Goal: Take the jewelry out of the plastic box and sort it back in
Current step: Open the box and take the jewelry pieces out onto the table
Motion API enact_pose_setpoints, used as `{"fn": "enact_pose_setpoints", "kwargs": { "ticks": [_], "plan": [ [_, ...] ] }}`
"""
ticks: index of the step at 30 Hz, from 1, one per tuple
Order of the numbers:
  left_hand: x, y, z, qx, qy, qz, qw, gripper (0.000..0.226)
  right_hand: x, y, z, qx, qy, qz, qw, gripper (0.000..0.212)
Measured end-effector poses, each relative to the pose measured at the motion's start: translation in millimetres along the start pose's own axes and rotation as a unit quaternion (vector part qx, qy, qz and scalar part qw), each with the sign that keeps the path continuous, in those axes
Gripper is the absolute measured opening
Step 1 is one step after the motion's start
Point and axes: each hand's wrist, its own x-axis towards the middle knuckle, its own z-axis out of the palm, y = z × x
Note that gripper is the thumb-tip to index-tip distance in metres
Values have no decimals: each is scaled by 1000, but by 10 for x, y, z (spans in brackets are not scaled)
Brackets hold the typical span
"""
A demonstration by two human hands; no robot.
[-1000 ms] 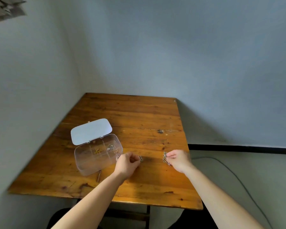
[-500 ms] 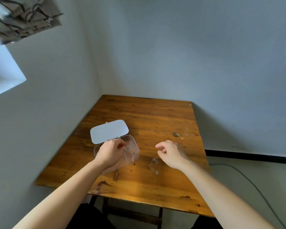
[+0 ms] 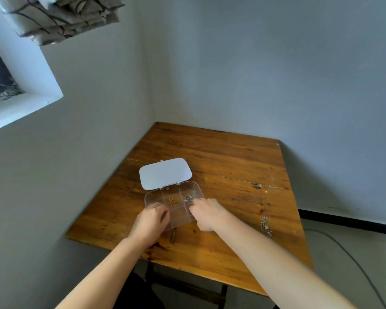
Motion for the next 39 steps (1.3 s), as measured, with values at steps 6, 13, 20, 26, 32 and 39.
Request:
{"fn": "enact_pose_setpoints", "kwargs": {
  "ticks": [6, 13, 20, 26, 32, 39],
  "plan": [
    [14, 5, 30, -5, 20, 10, 1000, 14, 43, 75, 99, 42, 24, -20, 999, 28],
    [13, 26, 41, 5, 26, 8, 1000, 13, 63, 158, 69, 116, 13, -27, 993, 32],
    [34, 37, 21, 25, 4, 9, 1000, 14, 108, 272, 10, 245, 18, -21, 969, 16],
    [262, 38, -18, 78, -45, -20, 996, 29, -48, 333, 232, 387, 140, 38, 911, 9],
    [679, 205, 33, 94, -57, 11, 994, 30, -169, 267, 339, 526, 226, 108, 813, 9],
    [1018, 404, 197, 135, -186, 63, 971, 26, -257, 365, 455, 603, 232, 144, 749, 8]
  ]
}}
